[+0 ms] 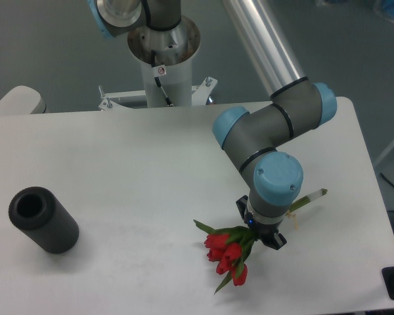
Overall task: Insert the flowers into the vase
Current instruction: 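Carry the red tulips in the gripper toward the black vase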
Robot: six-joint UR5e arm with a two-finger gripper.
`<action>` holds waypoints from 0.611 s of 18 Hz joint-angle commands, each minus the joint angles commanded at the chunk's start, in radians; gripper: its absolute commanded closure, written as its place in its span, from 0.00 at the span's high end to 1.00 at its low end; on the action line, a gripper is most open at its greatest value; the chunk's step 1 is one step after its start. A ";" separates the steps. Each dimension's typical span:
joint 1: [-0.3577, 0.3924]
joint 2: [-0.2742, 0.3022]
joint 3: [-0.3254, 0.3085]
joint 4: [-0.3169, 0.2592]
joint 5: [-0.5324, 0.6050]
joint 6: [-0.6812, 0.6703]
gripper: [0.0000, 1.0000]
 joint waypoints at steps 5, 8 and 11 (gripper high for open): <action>0.000 0.002 -0.002 0.000 0.000 0.000 0.00; -0.009 0.003 -0.002 -0.003 0.002 -0.017 0.00; -0.012 0.015 -0.032 0.000 -0.006 -0.017 0.00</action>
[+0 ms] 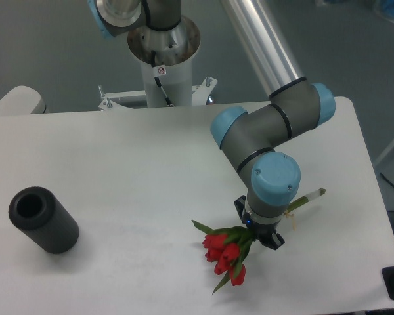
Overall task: Insert the flowers into the vase
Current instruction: 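Carry the red tulips in the gripper toward the black vase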
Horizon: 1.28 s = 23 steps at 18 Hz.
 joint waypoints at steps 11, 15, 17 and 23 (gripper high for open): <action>-0.058 0.071 -0.100 0.005 -0.193 -0.115 0.00; -0.090 0.095 -0.101 0.003 -0.267 -0.198 0.00; -0.103 0.117 -0.101 0.003 -0.330 -0.233 0.00; -0.124 0.152 -0.101 0.002 -0.563 -0.324 0.00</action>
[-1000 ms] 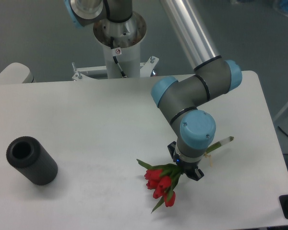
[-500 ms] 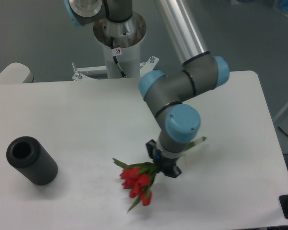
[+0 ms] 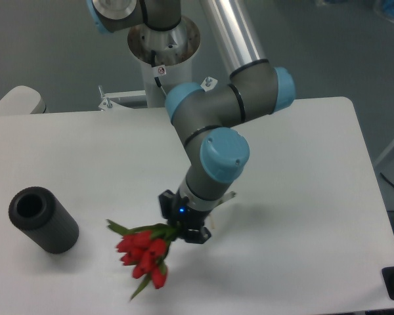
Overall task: Insert the flowers into the vase
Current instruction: 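Carry the red tulips in the gripper toward the black vase, then raise the tulips and position the stems above the vase opening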
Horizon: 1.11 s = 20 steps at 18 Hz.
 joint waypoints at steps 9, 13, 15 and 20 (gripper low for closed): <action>0.003 0.051 0.021 0.014 -0.347 -0.105 0.00; 0.000 0.066 0.018 0.107 -0.404 -0.106 0.00; -0.005 0.068 0.011 0.136 -0.462 -0.115 0.00; -0.051 0.103 0.005 0.150 -0.502 -0.111 0.00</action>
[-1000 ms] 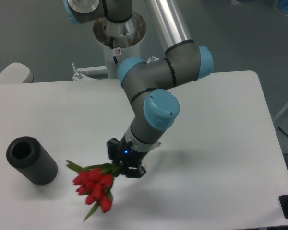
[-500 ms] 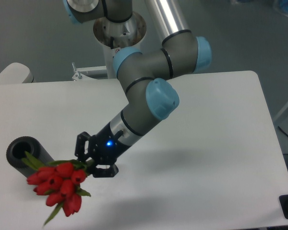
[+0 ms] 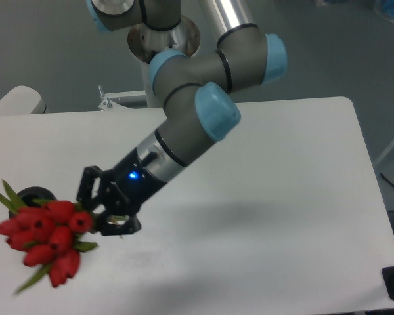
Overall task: Insert the flowers into the vase
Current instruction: 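Raise the tulips and position the stems above the vase opening, then lower the tulip stems down into the black vase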
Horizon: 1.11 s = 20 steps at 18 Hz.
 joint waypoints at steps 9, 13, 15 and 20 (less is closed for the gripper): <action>-0.040 0.047 -0.017 0.009 -0.166 -0.017 0.00; -0.055 0.055 -0.020 0.011 -0.166 -0.017 0.00; -0.072 0.055 -0.018 0.011 -0.166 -0.017 0.00; -0.118 0.040 -0.021 0.060 -0.166 -0.017 0.00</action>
